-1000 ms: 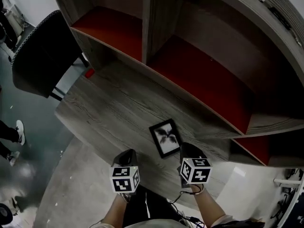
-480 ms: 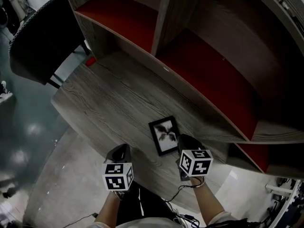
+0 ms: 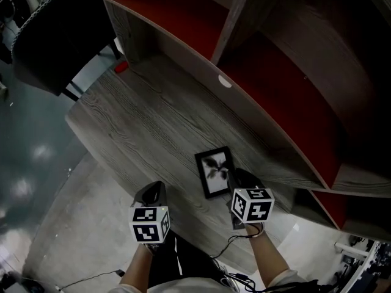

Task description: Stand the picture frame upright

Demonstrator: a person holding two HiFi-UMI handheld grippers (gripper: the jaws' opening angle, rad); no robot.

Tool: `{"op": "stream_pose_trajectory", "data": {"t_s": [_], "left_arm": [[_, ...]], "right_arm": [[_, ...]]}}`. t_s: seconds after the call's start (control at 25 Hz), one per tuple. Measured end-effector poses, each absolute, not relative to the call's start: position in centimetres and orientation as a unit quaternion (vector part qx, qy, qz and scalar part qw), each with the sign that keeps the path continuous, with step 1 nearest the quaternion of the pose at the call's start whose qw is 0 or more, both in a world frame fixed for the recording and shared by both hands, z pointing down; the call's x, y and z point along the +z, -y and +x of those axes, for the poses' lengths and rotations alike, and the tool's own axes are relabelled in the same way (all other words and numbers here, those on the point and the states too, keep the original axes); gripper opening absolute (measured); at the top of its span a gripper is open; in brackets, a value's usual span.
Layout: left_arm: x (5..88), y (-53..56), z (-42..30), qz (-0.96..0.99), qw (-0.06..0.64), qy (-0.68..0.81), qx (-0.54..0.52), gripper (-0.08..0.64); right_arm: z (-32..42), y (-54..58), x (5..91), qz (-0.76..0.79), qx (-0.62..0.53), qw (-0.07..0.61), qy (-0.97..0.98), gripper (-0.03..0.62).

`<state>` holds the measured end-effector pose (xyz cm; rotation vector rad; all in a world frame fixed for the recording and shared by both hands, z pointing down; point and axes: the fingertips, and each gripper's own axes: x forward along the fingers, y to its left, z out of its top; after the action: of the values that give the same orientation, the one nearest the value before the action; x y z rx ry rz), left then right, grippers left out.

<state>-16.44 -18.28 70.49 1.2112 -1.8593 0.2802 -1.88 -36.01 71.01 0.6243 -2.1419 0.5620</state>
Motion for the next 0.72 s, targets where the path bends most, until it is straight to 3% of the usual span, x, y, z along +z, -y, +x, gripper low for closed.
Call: {"op": "stream_pose_trajectory", "data": {"t_s": [0.72], "left_arm": [[71.2, 19.9, -16.2, 0.494, 0.446, 0.740, 0.099, 0.012]], "right_arm": [[-2.4, 36.2, 73.6, 0.184, 0.237, 0.458, 0.837, 0.125]]}}
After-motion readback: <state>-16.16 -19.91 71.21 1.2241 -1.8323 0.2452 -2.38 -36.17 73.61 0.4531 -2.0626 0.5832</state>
